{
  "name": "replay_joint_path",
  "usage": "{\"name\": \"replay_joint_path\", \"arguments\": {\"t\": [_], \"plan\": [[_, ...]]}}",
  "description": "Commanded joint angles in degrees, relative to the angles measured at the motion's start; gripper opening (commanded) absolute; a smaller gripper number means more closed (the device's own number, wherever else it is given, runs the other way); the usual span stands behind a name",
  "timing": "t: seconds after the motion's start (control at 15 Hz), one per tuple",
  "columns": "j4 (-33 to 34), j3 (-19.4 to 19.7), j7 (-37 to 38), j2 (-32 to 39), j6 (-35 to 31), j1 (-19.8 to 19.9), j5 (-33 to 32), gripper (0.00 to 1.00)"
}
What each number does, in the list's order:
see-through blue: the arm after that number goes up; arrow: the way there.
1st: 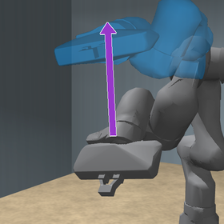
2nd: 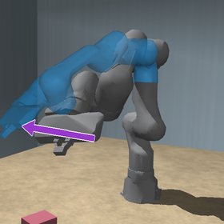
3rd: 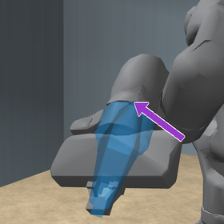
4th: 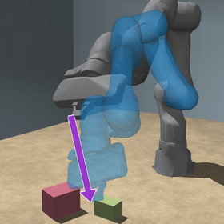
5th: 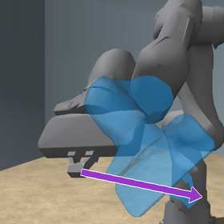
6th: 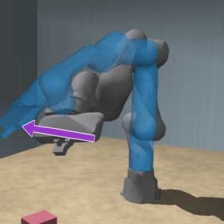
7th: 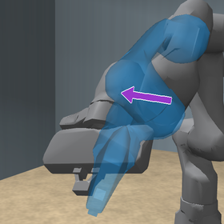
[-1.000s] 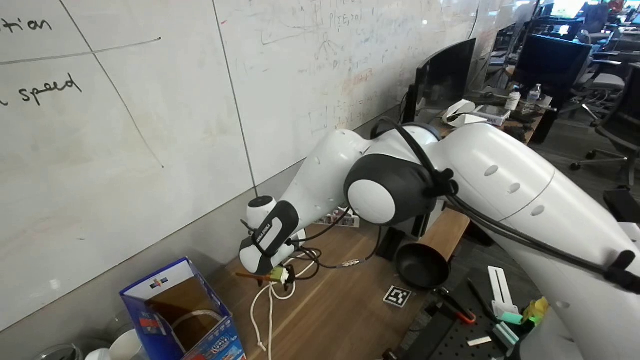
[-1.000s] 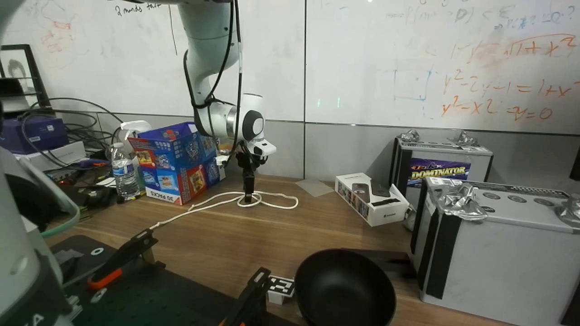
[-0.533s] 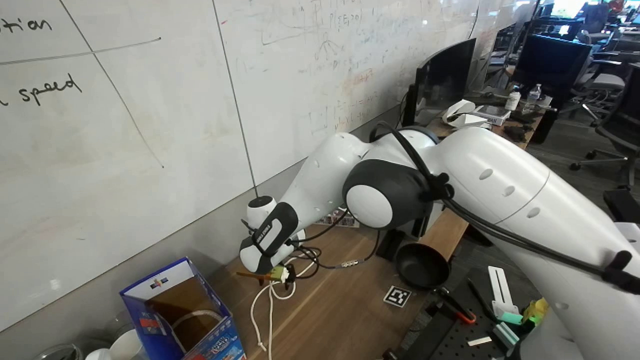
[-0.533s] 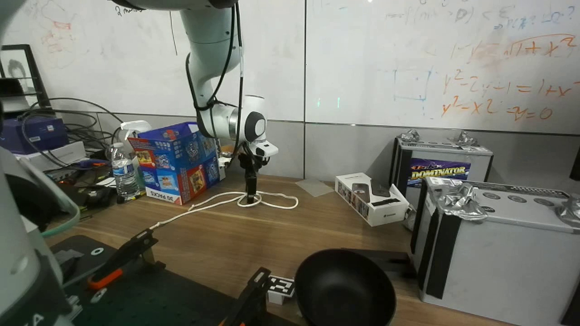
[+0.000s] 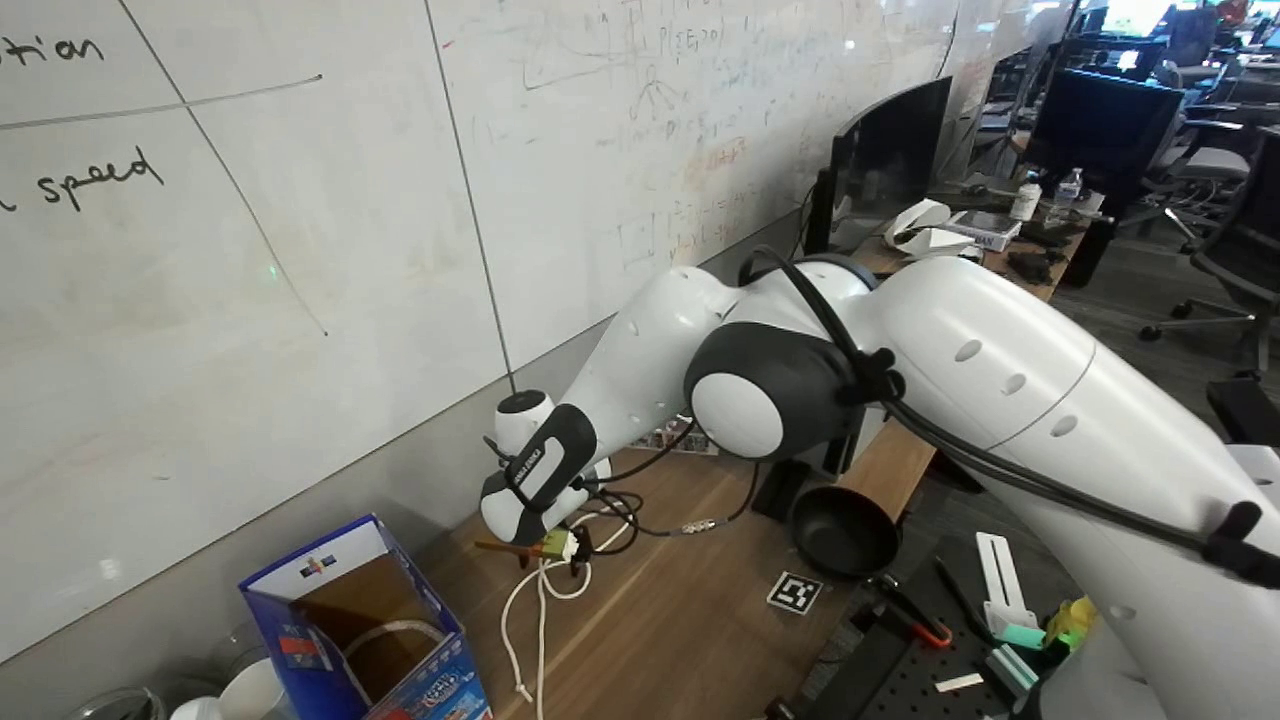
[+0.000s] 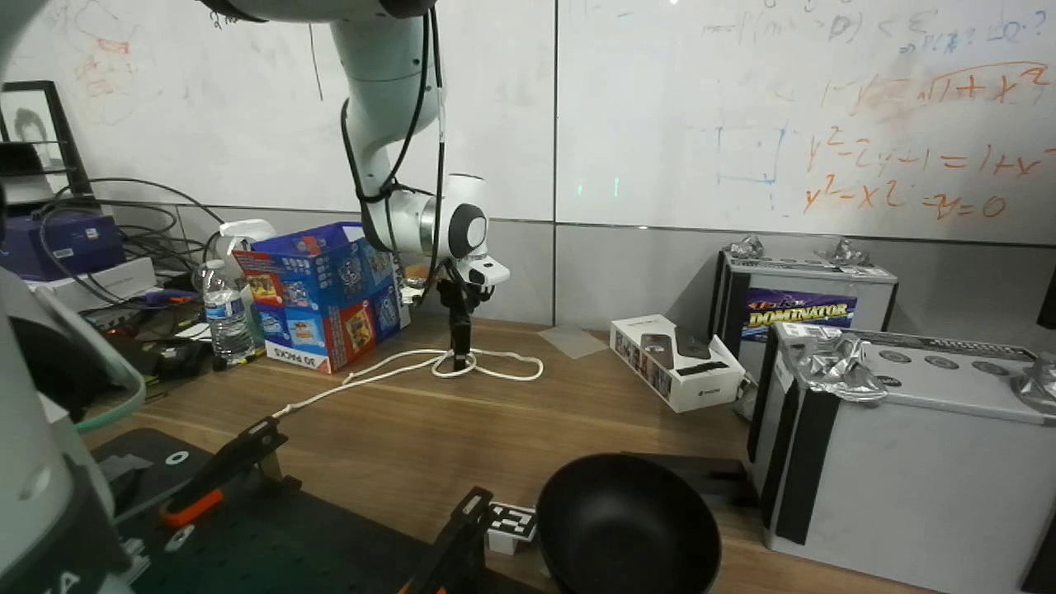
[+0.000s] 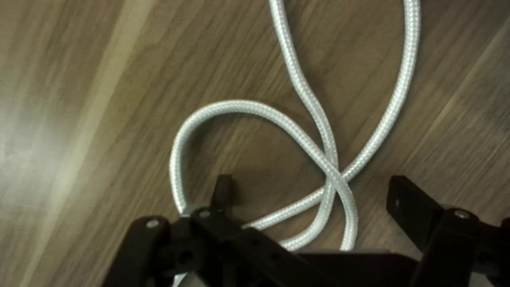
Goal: Put the ropes on the table in the box
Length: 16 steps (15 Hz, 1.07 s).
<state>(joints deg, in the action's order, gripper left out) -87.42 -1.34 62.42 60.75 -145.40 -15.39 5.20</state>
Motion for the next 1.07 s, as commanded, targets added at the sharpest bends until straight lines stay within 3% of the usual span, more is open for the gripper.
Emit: {"name": "replay_joint_path", "arguments": {"t": [0.0,0.07,0.13,0.27,0.8,0.87,1.0], "plan": [[2.1,1.3,-0.3,0.9,0.9,-1.1,0.6,1.0],[2.0,1.6,-0.3,0.9,0.6,-1.3,0.3,0.98],[1.9,1.4,-1.0,0.9,0.2,-1.2,0.2,0.73],[1.8,1.8,-0.9,0.8,0.2,-1.6,-0.1,0.72],[-0.5,3.3,-1.0,-1.8,-0.3,-2.6,-0.6,0.11],[-1.1,2.7,-1.9,-2.0,-0.6,-1.9,-0.1,0.03],[-2.9,-2.1,-7.2,-3.0,-2.1,2.2,2.8,0.0]]}}
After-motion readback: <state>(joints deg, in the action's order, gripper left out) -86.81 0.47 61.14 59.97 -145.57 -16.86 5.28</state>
